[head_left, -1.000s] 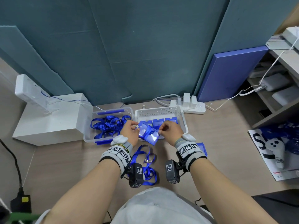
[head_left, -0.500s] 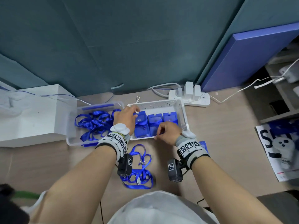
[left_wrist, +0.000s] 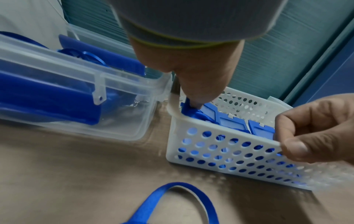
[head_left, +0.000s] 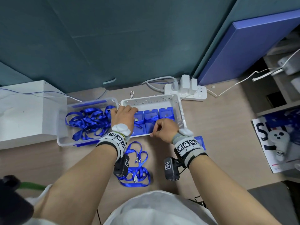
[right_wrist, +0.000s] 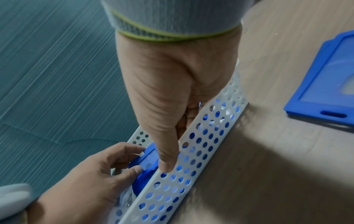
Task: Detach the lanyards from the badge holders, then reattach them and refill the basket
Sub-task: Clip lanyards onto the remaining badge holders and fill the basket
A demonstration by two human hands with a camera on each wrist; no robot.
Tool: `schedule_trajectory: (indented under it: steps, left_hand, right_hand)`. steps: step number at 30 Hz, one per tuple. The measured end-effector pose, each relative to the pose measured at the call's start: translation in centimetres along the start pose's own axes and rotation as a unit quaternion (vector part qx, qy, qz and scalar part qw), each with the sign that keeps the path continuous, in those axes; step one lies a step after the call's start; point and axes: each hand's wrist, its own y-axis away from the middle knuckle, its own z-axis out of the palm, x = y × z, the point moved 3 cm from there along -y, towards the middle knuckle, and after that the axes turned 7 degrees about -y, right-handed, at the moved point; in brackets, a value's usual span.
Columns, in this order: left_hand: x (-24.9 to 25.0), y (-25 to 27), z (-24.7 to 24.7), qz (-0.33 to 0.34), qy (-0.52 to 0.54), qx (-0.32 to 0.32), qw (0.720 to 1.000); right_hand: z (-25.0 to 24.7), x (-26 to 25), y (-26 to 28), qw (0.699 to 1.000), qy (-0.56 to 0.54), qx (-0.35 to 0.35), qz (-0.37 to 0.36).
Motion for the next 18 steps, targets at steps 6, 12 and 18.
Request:
schedule_trajectory:
  steps: [6,12,18]
  left_hand:
    - [0.0,0.8,-0.6,0.002,-0.020,-0.031,0.999]
    - [0.7,2.6,-2.4,-0.043,0.069,0.017,0.997]
    - [5.6,5.5,-3.0,-0.018,0.219,-0.008,0.975]
  right_hand:
    - [-0.1,-0.4,0.5,1.000,-0.014,0.000,-0.006]
    - [-1.6,-0.3,2.0,0.988,-0.125,0.075,-0.057]
    - [-4.4,3.2,5.6,0.951,-0.235,0.199,-0.036]
